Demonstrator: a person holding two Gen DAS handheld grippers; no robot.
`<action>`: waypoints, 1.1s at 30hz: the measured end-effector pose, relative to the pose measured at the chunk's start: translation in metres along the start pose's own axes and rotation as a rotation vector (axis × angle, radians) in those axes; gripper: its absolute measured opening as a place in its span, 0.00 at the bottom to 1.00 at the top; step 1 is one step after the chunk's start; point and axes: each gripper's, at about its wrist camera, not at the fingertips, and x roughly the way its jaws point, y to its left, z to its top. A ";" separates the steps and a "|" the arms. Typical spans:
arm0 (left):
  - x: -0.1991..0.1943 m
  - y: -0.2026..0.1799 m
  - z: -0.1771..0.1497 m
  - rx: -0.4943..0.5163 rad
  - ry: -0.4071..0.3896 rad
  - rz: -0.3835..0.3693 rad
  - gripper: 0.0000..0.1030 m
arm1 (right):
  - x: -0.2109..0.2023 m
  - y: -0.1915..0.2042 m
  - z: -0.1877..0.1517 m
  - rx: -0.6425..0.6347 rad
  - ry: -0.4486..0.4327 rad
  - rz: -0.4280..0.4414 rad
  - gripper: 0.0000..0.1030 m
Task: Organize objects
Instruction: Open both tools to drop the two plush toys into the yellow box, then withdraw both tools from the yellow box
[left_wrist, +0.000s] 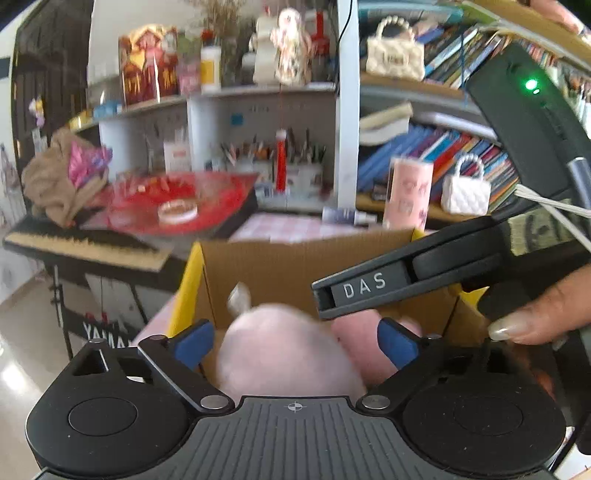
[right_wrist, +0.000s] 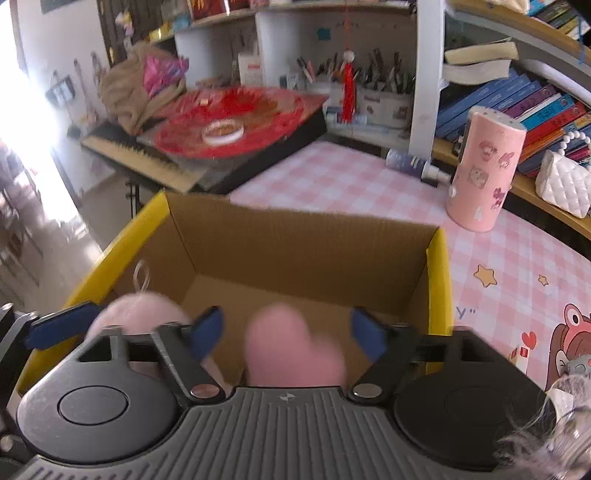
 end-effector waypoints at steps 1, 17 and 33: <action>-0.004 0.000 0.001 0.001 -0.013 0.000 0.95 | -0.004 0.000 0.002 0.004 -0.012 0.003 0.78; -0.091 0.028 -0.003 -0.142 -0.116 0.027 0.96 | -0.117 0.013 -0.043 0.003 -0.275 -0.102 0.82; -0.157 0.040 -0.078 -0.213 0.020 0.077 0.96 | -0.162 0.063 -0.167 -0.010 -0.173 -0.189 0.86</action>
